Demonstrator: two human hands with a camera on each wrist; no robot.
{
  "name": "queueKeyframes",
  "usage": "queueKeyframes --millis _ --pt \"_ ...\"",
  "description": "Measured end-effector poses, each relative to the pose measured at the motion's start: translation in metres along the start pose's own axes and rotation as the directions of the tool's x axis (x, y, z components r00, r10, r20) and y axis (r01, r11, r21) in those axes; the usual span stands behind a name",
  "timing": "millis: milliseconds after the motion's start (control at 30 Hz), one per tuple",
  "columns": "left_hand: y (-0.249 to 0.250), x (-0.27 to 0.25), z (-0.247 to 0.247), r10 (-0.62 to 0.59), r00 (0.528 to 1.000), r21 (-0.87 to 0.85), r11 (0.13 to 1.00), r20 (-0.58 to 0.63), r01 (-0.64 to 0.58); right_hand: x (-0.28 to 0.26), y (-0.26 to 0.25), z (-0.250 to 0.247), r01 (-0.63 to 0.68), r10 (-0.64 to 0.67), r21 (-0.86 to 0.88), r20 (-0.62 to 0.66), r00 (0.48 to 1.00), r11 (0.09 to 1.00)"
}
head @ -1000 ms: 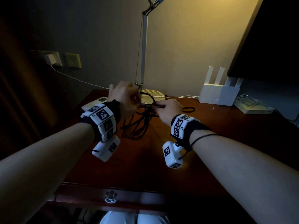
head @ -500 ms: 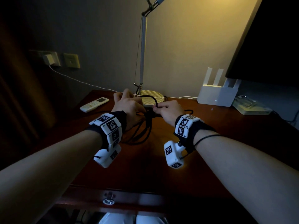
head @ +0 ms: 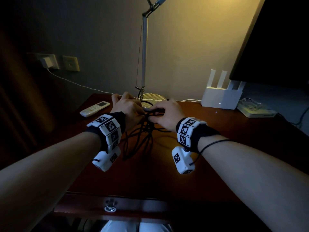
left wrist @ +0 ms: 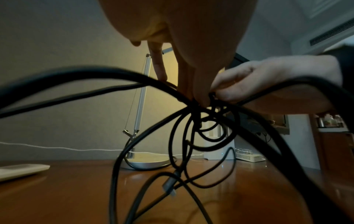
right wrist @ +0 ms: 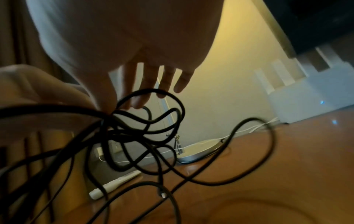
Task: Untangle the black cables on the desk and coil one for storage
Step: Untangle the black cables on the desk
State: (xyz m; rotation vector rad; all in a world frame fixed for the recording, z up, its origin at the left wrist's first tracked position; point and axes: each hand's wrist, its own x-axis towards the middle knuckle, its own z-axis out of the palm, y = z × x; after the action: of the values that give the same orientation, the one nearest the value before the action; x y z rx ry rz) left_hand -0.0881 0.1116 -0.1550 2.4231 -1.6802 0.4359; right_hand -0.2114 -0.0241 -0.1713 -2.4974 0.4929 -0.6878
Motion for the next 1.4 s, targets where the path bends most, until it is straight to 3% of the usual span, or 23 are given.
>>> queueKeyframes --millis 233,433,600,867,967,1100,1200,1400 --pt "0.003 -0.002 -0.003 0.009 1.0 0.022 1.0 0.026 -0.009 0.003 -0.001 -0.002 -0.078 0.086 -0.203 0.034 0.996 0.976" --pt "-0.004 0.003 -0.009 -0.069 0.996 -0.141 0.987 0.059 0.077 0.001 -0.002 -0.007 -0.053 0.073 -0.383 0.038 0.997 0.922" --pt "-0.013 0.001 -0.014 -0.099 0.989 -0.289 0.949 0.113 0.128 0.002 0.006 -0.005 -0.126 0.172 -0.433 0.07 0.983 0.893" --pt "-0.009 -0.007 -0.021 -0.225 0.961 -0.318 0.91 0.16 0.266 0.003 -0.006 -0.008 -0.138 0.198 -0.496 0.069 0.978 0.857" --pt "-0.006 -0.008 -0.024 -0.257 0.941 -0.305 0.898 0.22 0.317 0.003 -0.015 -0.009 -0.088 0.154 -0.504 0.091 0.984 0.859" --pt "0.0 -0.005 -0.027 -0.255 0.944 -0.265 0.914 0.21 0.307 0.004 -0.023 -0.007 0.035 0.041 -0.376 0.194 0.98 0.926" --pt "0.002 -0.006 -0.028 -0.253 0.946 -0.28 0.911 0.201 0.303 0.006 -0.023 -0.001 0.05 0.014 -0.245 0.253 0.967 0.968" --pt "0.0 -0.011 -0.031 -0.222 0.95 -0.311 0.907 0.219 0.284 0.004 -0.016 0.003 0.061 0.024 -0.349 0.233 0.972 0.935"
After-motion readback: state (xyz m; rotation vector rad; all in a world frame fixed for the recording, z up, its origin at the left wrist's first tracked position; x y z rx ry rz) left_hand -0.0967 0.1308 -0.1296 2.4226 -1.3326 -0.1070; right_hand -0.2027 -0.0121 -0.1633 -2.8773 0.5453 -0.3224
